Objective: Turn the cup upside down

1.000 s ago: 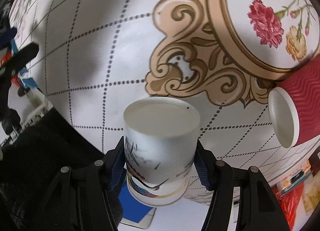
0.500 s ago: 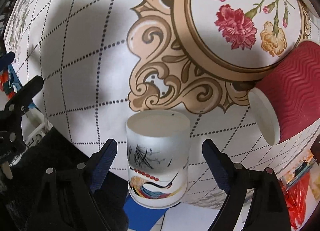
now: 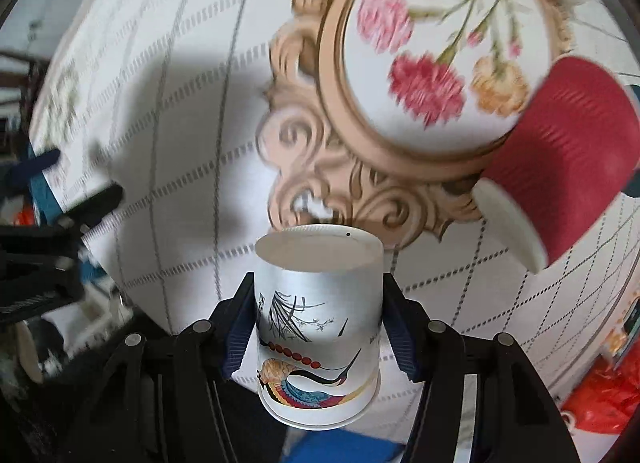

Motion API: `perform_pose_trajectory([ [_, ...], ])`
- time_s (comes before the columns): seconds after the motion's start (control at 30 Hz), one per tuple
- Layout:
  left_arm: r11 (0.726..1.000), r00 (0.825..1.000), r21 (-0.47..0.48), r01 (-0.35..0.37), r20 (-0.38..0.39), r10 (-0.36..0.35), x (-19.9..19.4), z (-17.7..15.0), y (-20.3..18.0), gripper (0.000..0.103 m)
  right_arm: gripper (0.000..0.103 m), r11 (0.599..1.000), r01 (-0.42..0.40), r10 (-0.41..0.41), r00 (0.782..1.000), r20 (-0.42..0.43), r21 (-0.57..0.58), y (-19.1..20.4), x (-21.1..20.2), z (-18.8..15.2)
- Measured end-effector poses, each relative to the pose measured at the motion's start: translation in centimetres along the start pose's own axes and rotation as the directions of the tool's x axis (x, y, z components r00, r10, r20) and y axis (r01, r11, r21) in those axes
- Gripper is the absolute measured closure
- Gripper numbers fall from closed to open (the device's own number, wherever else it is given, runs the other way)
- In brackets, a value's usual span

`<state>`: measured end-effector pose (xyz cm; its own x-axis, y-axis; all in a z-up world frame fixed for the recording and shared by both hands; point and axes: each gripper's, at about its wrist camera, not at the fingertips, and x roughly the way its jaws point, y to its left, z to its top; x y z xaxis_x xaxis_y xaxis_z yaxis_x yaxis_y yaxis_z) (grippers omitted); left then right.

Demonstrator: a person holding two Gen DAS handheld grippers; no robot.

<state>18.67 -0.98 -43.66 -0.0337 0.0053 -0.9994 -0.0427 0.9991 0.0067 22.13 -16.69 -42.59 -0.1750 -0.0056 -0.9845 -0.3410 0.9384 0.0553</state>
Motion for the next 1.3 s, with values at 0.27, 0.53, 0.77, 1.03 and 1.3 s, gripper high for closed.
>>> perform_pose_trajectory([
  [0.27,0.998,1.000,-0.052,-0.019,-0.011,0.018,-0.1,2.2,2.7,0.000,0.042,0.997,-0.040,0.014,0.936,0.353,0.066,0.6,-4.3,-1.7],
  [0.53,0.997,0.999,-0.068,-0.042,-0.014,0.041,-0.4,2.8,4.9,0.000,0.042,0.999,-0.035,0.005,0.810,0.587,0.039,3.0,-3.5,-3.8],
  [0.77,0.997,0.999,-0.054,-0.047,-0.014,0.046,-0.5,1.0,4.0,0.000,0.041,1.000,0.019,-0.008,0.775,0.632,-0.012,3.9,-3.0,-6.6],
  [1.03,0.997,0.997,-0.038,-0.063,0.042,0.065,-1.8,-1.7,2.8,0.000,0.040,1.000,0.008,-0.011,0.827,0.562,0.008,4.0,-2.0,-8.2],
  [1.3,0.995,0.985,-0.013,-0.097,0.145,0.098,-5.8,-5.9,1.3,0.000,0.008,0.987,-0.043,-0.045,0.855,0.516,0.157,1.6,-5.0,-11.7],
])
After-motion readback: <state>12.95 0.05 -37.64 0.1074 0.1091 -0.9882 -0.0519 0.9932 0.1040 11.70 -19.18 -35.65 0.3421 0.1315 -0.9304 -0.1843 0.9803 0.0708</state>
